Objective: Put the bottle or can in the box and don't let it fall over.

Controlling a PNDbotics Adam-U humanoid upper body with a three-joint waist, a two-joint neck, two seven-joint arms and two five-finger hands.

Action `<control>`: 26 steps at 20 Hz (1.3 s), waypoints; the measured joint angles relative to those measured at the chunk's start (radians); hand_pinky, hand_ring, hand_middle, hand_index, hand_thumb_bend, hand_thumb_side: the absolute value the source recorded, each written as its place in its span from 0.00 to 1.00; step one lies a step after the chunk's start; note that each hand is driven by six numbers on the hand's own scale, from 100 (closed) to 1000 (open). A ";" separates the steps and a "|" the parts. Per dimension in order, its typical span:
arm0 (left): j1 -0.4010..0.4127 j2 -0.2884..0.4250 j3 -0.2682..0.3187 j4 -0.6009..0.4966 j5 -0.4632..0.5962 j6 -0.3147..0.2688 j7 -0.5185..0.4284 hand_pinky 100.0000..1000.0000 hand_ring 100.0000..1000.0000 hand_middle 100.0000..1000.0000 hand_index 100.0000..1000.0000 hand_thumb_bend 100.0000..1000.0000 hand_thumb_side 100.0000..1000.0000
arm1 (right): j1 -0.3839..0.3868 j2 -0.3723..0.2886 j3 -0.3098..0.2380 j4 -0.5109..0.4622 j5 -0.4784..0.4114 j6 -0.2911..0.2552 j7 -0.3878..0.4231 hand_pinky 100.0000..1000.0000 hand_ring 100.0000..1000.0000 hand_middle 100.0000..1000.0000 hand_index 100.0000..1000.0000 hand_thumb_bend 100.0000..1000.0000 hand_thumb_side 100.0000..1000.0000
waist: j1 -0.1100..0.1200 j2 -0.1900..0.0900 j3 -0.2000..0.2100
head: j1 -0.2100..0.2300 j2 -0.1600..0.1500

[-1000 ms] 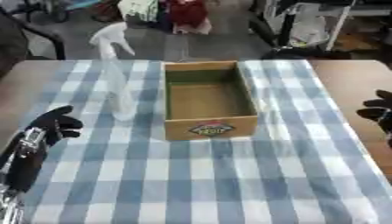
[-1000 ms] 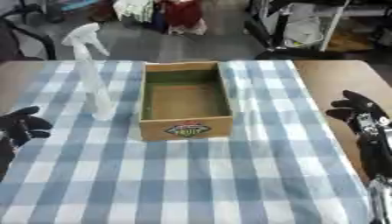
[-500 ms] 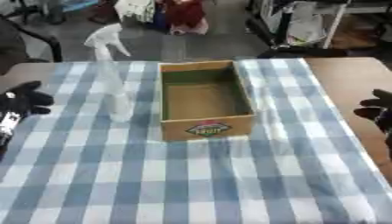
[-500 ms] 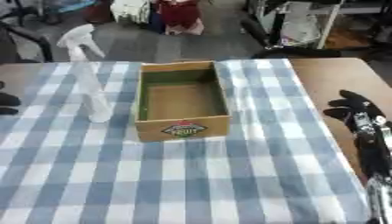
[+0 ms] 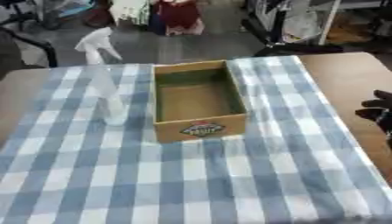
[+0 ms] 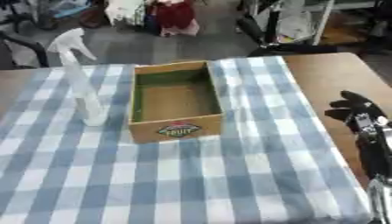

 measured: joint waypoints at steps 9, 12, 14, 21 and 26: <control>-0.354 0.028 -0.187 0.292 -0.170 -0.113 -0.226 0.85 0.83 0.83 1.00 0.00 0.94 | 0.001 -0.014 0.012 0.004 0.000 -0.003 0.015 0.77 0.63 0.62 0.81 0.00 0.77 | 0.009 0.000 -0.031 | 0.010 0.000; -0.460 -0.047 -0.219 0.415 -0.246 -0.146 -0.332 0.85 0.84 0.84 1.00 0.00 0.98 | 0.006 -0.019 0.012 0.006 -0.001 -0.004 0.018 0.77 0.63 0.62 0.81 0.00 0.78 | 0.009 0.000 -0.032 | 0.010 0.000; -0.517 -0.105 -0.229 0.492 -0.304 -0.168 -0.391 0.86 0.84 0.84 1.00 0.00 0.98 | 0.005 -0.019 0.014 0.006 -0.002 -0.005 0.020 0.77 0.63 0.62 0.81 0.00 0.78 | 0.008 0.000 -0.037 | 0.013 0.000; -0.611 -0.244 -0.231 0.668 -0.495 -0.175 -0.404 0.86 0.83 0.84 1.00 0.09 0.96 | 0.005 -0.019 0.021 0.007 -0.008 -0.007 0.032 0.77 0.63 0.62 0.81 0.00 0.78 | 0.011 0.000 -0.061 | 0.028 0.000; -0.611 -0.270 -0.225 0.715 -0.576 -0.206 -0.374 0.86 0.83 0.84 1.00 0.10 0.96 | 0.005 -0.018 0.022 0.007 -0.010 -0.004 0.035 0.77 0.63 0.62 0.81 0.00 0.78 | 0.012 0.000 -0.070 | 0.032 0.000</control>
